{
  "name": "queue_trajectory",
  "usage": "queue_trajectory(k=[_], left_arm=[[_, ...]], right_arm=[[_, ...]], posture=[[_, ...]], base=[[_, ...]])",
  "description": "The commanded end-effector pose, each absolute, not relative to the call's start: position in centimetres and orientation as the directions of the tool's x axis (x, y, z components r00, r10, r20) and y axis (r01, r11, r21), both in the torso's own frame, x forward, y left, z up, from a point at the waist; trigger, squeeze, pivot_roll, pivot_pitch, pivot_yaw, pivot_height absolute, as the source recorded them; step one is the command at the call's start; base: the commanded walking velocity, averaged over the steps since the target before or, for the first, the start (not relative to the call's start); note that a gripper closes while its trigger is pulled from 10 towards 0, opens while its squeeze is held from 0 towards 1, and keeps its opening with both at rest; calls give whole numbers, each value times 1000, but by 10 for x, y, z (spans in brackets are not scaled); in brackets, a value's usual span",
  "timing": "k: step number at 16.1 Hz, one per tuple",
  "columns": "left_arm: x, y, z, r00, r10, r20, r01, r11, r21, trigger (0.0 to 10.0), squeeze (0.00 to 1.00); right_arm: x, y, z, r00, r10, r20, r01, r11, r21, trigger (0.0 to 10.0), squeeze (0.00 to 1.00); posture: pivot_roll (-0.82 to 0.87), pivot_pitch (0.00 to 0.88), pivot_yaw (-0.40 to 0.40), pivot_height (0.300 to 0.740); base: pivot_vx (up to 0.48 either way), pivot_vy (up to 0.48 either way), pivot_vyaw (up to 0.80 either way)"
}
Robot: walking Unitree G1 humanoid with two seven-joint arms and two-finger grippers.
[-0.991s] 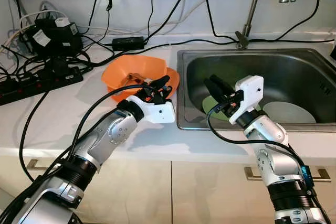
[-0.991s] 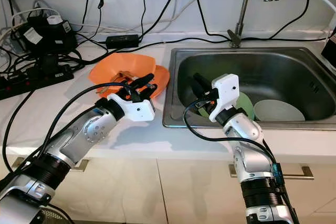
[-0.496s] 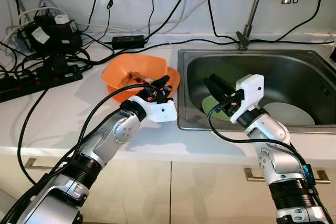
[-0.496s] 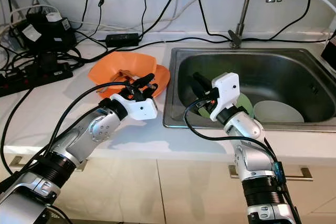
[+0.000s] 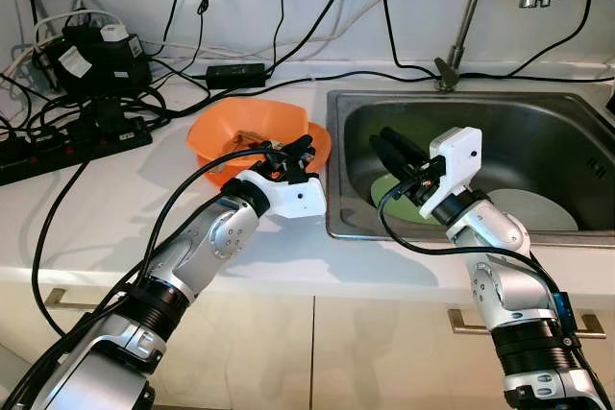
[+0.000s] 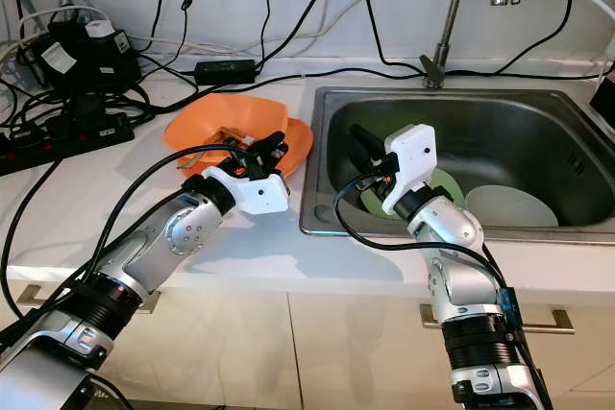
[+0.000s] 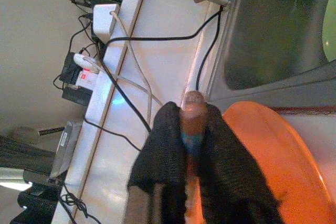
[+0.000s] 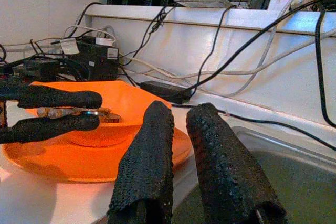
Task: Kitchen organization
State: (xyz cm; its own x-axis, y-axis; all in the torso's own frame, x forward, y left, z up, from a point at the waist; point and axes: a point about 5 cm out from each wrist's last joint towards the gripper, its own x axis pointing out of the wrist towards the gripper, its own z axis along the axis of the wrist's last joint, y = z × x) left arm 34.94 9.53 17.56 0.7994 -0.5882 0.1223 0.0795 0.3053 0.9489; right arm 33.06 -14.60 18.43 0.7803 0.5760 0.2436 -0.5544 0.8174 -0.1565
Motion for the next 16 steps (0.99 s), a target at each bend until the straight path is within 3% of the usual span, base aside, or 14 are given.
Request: queue_trajectory(k=[1,7,8,9,11,14,15,16], left_arm=[[352,96,186,801,-577,159,41,318,947,0,0],[348,92,227,754,-585,298,-118,326,938,0,0],[345,89,243,723,-579,377,-189,359,914,8275,0],[342,86,254,698,-572,431,-227,394,891,10000,0],[336,80,274,642,-564,520,-252,485,838,10000,0],[331,75,297,629,-452,632,-69,777,625,10000,0],[333,72,299,649,-424,632,41,849,527,10000,0],[333,70,299,658,-419,625,87,868,489,10000,0]], right_arm=[[332,-143,184,773,591,231,-568,807,-163,10000,0],[332,-142,184,771,593,231,-570,805,-163,10000,0],[332,-142,184,772,592,232,-569,806,-162,10000,0],[333,-142,185,772,591,233,-568,807,-163,10000,0],[334,-143,187,774,588,237,-564,809,-167,10000,0],[335,-143,188,775,585,240,-559,811,-172,10000,0],[337,-143,189,783,574,239,-546,819,-175,10000,949],[338,-144,189,792,561,240,-532,828,-178,10000,1000]], posture=[[15,0,21,740],[19,0,19,740],[20,0,19,740],[20,0,19,740],[19,0,18,740],[22,0,16,740],[21,0,19,740],[20,0,20,740]], base=[[0,0,0],[0,0,0],[0,0,0],[0,0,0],[0,0,0],[0,0,0],[0,0,0],[0,0,0]])
